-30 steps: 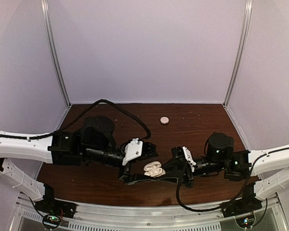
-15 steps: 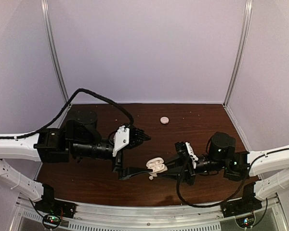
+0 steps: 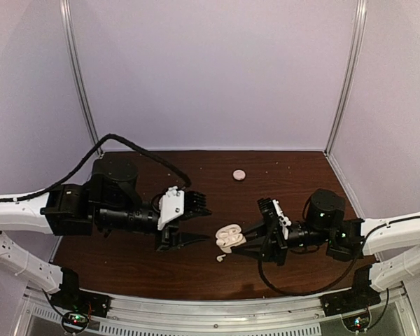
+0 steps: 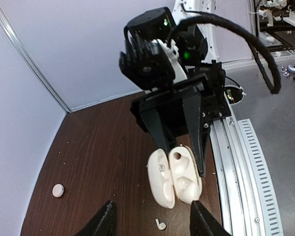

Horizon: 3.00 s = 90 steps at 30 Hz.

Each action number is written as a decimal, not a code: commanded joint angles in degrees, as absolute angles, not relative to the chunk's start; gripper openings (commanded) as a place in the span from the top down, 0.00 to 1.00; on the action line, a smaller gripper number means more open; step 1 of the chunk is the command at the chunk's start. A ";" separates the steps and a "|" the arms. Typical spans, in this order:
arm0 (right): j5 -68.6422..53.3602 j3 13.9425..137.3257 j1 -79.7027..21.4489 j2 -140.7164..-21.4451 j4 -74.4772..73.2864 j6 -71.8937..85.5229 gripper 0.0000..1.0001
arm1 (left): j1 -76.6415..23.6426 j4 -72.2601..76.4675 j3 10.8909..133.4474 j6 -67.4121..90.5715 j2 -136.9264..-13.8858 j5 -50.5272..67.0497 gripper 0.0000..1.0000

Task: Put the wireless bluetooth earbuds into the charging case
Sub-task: Adjust the left earbud in the left side groove of the charging case, then adjust the right earbud at the center of the board.

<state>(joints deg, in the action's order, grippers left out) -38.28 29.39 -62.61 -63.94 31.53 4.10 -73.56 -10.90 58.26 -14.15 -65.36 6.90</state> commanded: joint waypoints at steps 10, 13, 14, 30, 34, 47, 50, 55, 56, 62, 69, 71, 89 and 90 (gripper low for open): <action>-40.07 29.07 -61.00 -63.28 32.62 6.98 1.00 | -79.44 -11.60 60.02 -23.35 -69.45 0.87 0.72; -40.34 29.24 -60.99 -63.78 32.44 6.47 1.00 | -79.63 -11.43 60.40 -23.46 -70.33 -1.48 0.74; -40.34 29.34 -60.99 -63.88 32.43 6.36 1.00 | -79.69 -11.36 60.50 -23.36 -70.63 -1.87 0.75; -39.44 30.04 -61.00 -64.51 31.33 5.19 1.00 | -79.80 -10.01 61.27 -21.44 -71.72 -1.56 0.78; -39.38 30.03 -60.97 -64.42 31.29 5.10 1.00 | -79.80 -10.04 61.35 -21.31 -72.16 -1.46 0.80; -39.43 30.32 -61.05 -64.01 30.98 4.15 1.00 | -79.71 -9.95 62.35 -17.97 -74.31 -3.45 0.87; -39.06 29.94 -61.15 -63.45 31.24 3.73 1.00 | -79.71 -10.00 62.63 -16.51 -75.30 -3.84 0.88; -38.13 29.24 -61.17 -61.61 32.14 3.17 1.00 | -79.64 -10.29 63.17 -15.17 -76.70 -4.35 0.90; -38.02 29.10 -61.17 -61.33 32.16 3.12 1.00 | -79.64 -10.55 63.31 -15.06 -76.86 -4.27 0.90; -36.45 28.45 -61.17 -60.53 31.83 3.03 1.00 | -79.71 -9.14 62.23 -15.49 -74.62 -2.93 0.84; -31.80 24.61 -59.63 -57.70 32.69 5.98 1.00 | -79.58 -2.63 57.96 -9.72 -68.72 -7.57 0.32; -31.24 22.87 -58.72 -56.08 33.50 7.39 1.00 | -79.07 -0.85 56.39 -6.53 -67.13 -9.58 0.16; -28.87 14.00 -47.75 -41.86 29.45 15.53 1.00 | -74.53 28.53 30.54 21.12 -76.14 -16.21 0.05; -29.13 13.93 -47.65 -42.03 29.59 15.63 1.00 | -74.51 30.60 30.05 20.53 -78.47 -15.36 0.06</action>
<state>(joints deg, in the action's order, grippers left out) -29.54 14.48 -48.29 -42.50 29.58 13.93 -74.56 18.57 30.81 17.56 -73.06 -15.46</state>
